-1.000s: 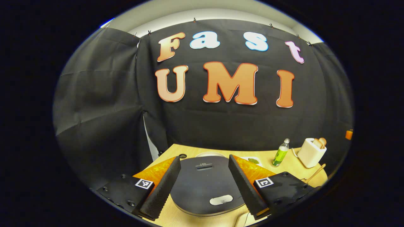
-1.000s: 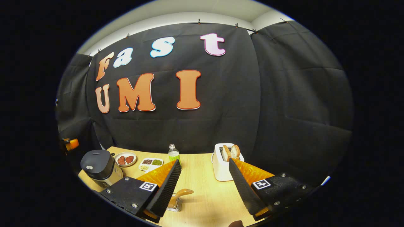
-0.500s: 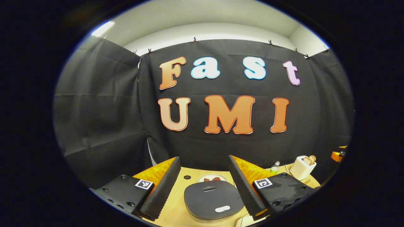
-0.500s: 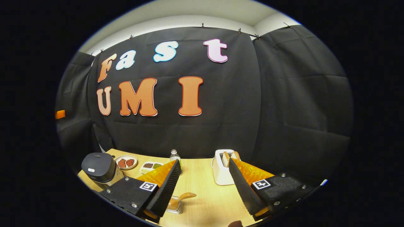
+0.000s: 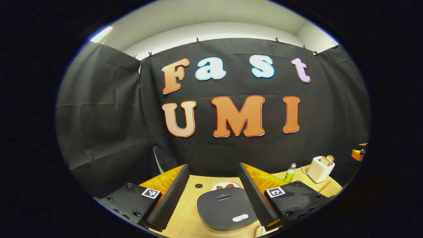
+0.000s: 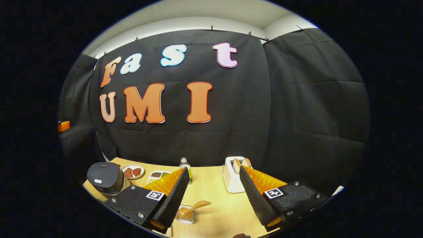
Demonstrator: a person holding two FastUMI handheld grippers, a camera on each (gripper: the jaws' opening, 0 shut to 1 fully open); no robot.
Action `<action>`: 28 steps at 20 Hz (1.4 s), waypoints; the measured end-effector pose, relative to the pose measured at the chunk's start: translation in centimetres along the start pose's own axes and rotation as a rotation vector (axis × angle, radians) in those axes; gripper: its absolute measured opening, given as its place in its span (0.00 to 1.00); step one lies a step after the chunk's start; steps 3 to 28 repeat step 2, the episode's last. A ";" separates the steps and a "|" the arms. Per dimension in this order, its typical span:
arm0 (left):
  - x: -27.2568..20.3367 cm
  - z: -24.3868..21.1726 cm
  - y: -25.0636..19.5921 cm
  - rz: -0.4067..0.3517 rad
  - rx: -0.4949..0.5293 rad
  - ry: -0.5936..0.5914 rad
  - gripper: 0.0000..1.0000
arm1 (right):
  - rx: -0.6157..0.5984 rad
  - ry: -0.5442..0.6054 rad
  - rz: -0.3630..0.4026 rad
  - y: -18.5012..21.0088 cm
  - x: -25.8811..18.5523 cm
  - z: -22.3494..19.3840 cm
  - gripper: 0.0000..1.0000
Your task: Close the left gripper, press the button to open the rice cooker; take a wooden spoon from the chopstick holder with the right hand, scoop a spoonful of rice and pour it into the rice cooker, then put the wooden spoon back into the chopstick holder.
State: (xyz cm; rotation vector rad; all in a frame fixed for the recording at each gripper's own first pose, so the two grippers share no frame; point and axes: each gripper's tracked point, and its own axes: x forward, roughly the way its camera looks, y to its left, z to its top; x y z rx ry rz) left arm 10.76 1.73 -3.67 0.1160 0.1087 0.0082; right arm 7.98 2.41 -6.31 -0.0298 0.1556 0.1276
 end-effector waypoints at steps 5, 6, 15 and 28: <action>0.4 0.5 0.6 -0.004 -0.006 -0.008 0.97 | -0.009 -0.005 -0.011 0.3 -0.5 0.2 0.94; 0.4 0.5 0.6 -0.004 -0.006 -0.008 0.97 | -0.009 -0.005 -0.011 0.3 -0.5 0.2 0.94; 0.4 0.5 0.6 -0.004 -0.006 -0.008 0.97 | -0.009 -0.005 -0.011 0.3 -0.5 0.2 0.94; 0.4 0.5 0.6 -0.004 -0.006 -0.008 0.97 | -0.009 -0.005 -0.011 0.3 -0.5 0.2 0.94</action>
